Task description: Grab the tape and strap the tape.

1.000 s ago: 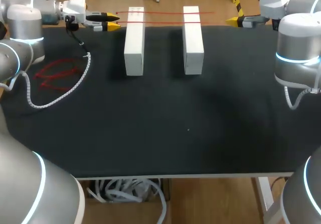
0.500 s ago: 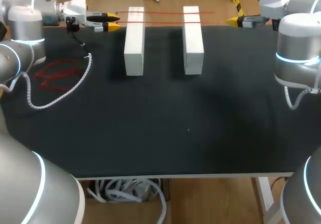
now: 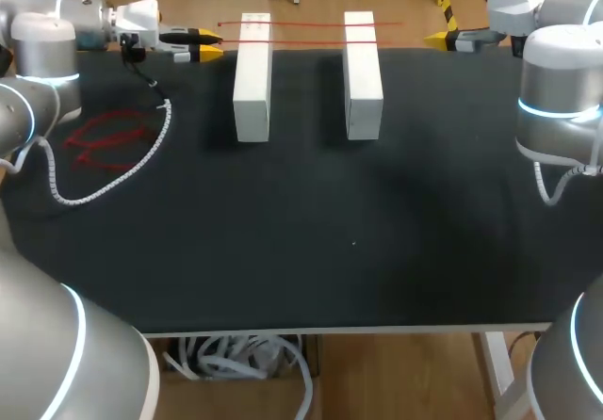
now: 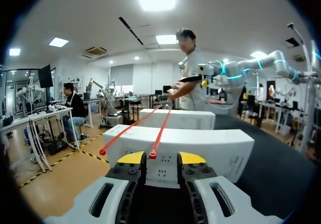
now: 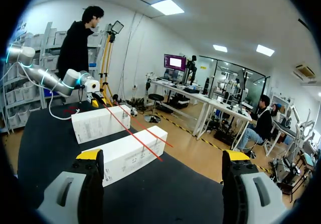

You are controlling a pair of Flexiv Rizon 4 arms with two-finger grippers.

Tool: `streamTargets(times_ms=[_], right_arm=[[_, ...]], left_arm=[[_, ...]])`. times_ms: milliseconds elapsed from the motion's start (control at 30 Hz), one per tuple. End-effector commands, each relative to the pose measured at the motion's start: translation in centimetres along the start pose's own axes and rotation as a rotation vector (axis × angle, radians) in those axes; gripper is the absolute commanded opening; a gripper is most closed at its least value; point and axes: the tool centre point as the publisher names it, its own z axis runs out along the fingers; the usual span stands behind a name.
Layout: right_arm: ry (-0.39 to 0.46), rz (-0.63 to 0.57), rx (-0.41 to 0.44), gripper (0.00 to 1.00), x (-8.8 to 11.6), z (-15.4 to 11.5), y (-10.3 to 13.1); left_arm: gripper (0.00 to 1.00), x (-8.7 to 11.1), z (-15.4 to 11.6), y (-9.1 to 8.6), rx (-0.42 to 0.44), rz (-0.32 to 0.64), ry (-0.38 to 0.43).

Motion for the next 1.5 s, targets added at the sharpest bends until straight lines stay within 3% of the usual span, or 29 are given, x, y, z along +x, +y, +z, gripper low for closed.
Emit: streamTargets(times_ms=[33, 333, 533, 867, 900, 933, 1500], right_arm=[[0.001, 0.000, -0.003, 1.00, 0.0, 0.0, -0.1], [0.001, 0.000, -0.003, 1.00, 0.0, 0.0, -0.1], [0.001, 0.000, -0.003, 1.00, 0.0, 0.0, -0.1], [0.001, 0.000, -0.003, 1.00, 0.0, 0.0, -0.1], [0.001, 0.000, -0.003, 1.00, 0.0, 0.0, -0.1], [0.001, 0.000, -0.003, 1.00, 0.0, 0.0, -0.1], [0.001, 0.000, -0.003, 1.00, 0.0, 0.0, -0.1]], left_arm=[[0.27, -0.9, 0.1, 0.2, 0.005, 0.001, 0.343], [0.27, -1.5, 0.8, -0.3, 0.012, 0.013, 0.361], [0.07, -1.6, 0.8, -0.2, 0.001, 0.015, 0.375], [0.13, -1.3, 0.9, 0.0, -0.017, 0.018, 0.404], [0.02, -1.3, 0.9, 0.1, -0.016, 0.017, 0.404], [0.00, -1.3, 0.9, 0.1, -0.015, 0.016, 0.405], [0.00, -0.5, 0.9, -0.8, 0.022, 0.028, 0.422]])
